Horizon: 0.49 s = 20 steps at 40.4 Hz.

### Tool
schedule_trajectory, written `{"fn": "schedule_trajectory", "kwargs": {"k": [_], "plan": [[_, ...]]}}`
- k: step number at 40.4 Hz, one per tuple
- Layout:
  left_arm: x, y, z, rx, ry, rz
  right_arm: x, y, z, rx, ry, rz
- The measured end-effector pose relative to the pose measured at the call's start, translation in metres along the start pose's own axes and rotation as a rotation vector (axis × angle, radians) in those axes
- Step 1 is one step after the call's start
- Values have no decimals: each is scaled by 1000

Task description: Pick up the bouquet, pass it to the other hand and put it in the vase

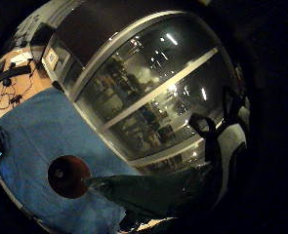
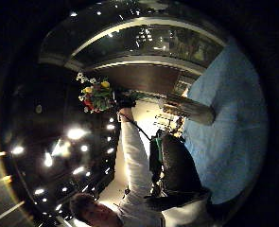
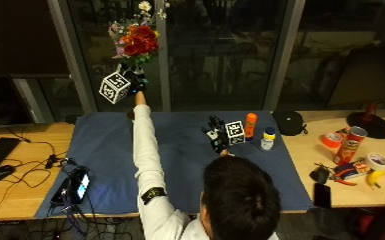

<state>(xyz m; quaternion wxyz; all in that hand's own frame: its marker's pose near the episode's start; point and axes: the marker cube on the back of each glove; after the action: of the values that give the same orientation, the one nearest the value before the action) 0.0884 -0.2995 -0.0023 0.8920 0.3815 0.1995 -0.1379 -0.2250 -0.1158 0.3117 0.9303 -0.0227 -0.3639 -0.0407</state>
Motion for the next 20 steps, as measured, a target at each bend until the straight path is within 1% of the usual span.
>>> {"fn": "schedule_trajectory", "kwargs": {"k": [3, 6, 10, 11, 15, 17, 20], "plan": [[-8, -1, -2, -15, 0, -12, -3, 2, 0, -9, -8, -52], [-20, -3, -4, -29, -12, -20, -14, 1, 6, 0, -78, -168], [-30, -1, -8, -45, -27, -27, -12, -6, 9, 40, -48, -267], [-32, 0, -8, -50, -28, -30, -11, -6, 9, 36, -46, -254], [-42, -1, -6, -63, -28, -37, -24, 15, 11, -60, -136, -71], [-46, -2, -5, -67, -28, -40, -33, 22, 10, -96, -186, -76], [-50, -2, -5, -79, -31, -56, -34, 23, 10, -99, -187, -108]]}}
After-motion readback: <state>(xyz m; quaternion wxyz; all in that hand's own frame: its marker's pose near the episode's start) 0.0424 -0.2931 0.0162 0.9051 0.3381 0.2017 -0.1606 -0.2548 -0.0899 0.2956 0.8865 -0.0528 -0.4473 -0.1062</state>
